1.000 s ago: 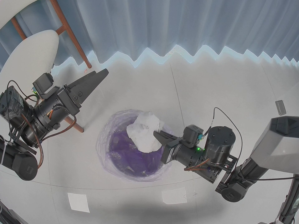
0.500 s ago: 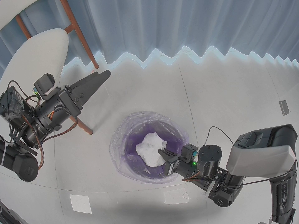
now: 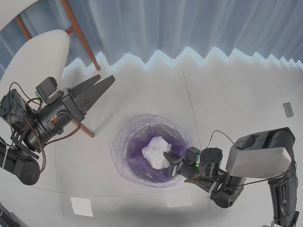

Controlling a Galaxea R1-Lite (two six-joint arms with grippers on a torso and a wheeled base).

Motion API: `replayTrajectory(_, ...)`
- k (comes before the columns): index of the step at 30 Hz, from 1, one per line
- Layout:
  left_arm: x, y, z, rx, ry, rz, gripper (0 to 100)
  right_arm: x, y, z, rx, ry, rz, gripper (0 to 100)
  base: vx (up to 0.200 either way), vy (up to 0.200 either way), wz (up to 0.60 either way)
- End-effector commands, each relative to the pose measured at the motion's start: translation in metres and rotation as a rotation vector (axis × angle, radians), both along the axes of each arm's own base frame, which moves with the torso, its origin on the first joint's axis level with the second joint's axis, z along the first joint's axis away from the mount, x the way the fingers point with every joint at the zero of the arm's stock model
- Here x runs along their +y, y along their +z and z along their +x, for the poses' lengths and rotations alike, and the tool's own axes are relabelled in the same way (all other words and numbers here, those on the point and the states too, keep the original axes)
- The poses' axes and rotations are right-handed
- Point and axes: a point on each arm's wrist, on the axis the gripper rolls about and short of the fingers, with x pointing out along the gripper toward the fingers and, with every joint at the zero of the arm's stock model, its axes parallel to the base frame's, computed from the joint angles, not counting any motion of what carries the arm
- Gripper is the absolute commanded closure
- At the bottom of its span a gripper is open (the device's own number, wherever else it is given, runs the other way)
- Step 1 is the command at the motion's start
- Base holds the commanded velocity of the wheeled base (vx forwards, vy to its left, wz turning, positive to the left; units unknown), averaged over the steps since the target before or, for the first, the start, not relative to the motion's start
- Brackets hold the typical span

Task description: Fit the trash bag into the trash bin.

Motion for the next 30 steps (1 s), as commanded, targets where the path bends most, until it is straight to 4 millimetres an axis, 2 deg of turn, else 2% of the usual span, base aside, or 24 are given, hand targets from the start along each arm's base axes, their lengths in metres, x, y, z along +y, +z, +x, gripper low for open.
replayTrajectory(1,-0.0005,-0.0017,0.0016,0.002,0.003,0.005,0,0.0020,-0.0027,0.0030,-0.012,-0.001,0.010,100,0.000,0.000,0.00)
replayTrajectory(27,0.0005,0.0007,-0.0001,-0.007,0.006,0.001,0,0.0048,-0.0052,0.0074,-0.022,-0.003,0.012,100,0.000,0.000,0.00)
replayTrajectory(28,0.0005,0.0011,0.0000,-0.008,0.006,0.001,0,0.0050,-0.0056,0.0076,-0.022,-0.003,0.012,0,0.000,0.000,0.00)
replayTrajectory(30,0.0003,0.0007,0.0003,-0.006,0.005,0.000,0,0.0052,-0.0042,0.0079,-0.023,-0.004,0.018,0,0.000,0.000,0.00)
